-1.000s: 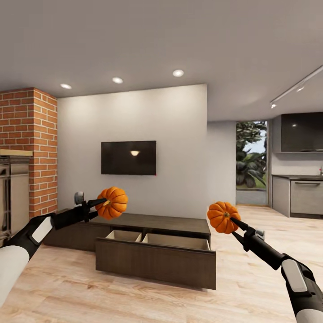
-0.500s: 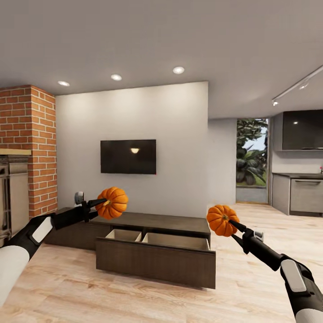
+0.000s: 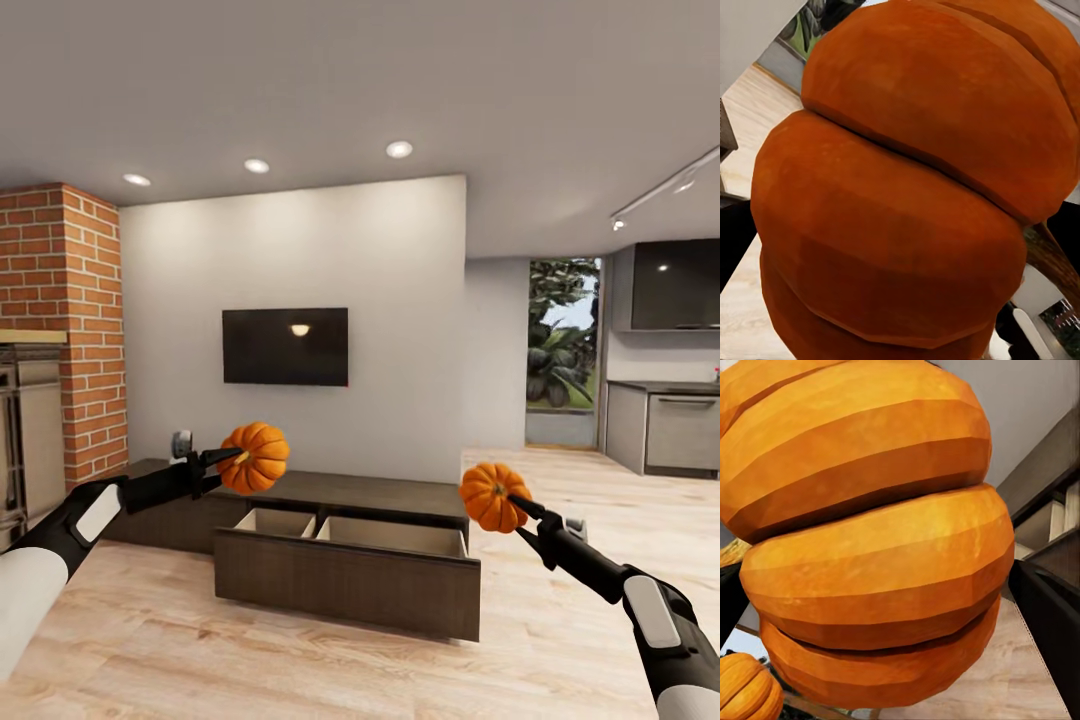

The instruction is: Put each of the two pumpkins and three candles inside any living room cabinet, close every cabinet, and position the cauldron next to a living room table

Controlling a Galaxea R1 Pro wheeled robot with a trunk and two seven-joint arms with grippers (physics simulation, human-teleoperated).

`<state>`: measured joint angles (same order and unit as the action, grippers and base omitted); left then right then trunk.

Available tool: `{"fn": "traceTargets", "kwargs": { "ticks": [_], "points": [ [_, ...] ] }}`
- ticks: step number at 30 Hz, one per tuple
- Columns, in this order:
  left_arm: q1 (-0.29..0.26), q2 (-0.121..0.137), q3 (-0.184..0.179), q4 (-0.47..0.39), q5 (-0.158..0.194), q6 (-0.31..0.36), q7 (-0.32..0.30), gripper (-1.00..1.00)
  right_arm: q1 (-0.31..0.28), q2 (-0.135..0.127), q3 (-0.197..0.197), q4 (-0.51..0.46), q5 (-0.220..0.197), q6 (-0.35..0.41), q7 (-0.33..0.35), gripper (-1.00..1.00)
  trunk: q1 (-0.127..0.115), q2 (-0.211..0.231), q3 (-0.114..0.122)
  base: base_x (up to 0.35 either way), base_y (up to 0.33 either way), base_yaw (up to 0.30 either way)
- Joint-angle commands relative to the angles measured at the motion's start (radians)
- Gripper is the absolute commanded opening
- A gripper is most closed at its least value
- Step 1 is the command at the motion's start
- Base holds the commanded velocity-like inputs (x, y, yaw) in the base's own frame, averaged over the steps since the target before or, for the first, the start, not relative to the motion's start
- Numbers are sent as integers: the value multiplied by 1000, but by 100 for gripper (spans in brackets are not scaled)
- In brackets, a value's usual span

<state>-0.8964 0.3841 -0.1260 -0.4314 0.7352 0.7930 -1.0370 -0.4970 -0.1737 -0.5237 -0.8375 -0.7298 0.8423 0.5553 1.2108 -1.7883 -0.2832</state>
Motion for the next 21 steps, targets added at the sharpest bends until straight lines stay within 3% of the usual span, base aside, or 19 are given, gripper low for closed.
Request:
{"fn": "traceTargets", "kwargs": {
  "ticks": [1,17,21],
  "points": [
    [-1,1,-6,0,7,6,-1,-100,-1,0,-3,0,0,7,-6,-100,-4,6,0,0,0,0],
    [-2,0,-9,0,6,7,2,-100,-4,1,4,0,4,9,-31,-100,-65,118,24,0,0,0],
    [-2,-1,-39,1,5,7,3,-100,-7,1,49,0,5,10,-80,-100,-81,146,30,0,0,0]
  ]
}}
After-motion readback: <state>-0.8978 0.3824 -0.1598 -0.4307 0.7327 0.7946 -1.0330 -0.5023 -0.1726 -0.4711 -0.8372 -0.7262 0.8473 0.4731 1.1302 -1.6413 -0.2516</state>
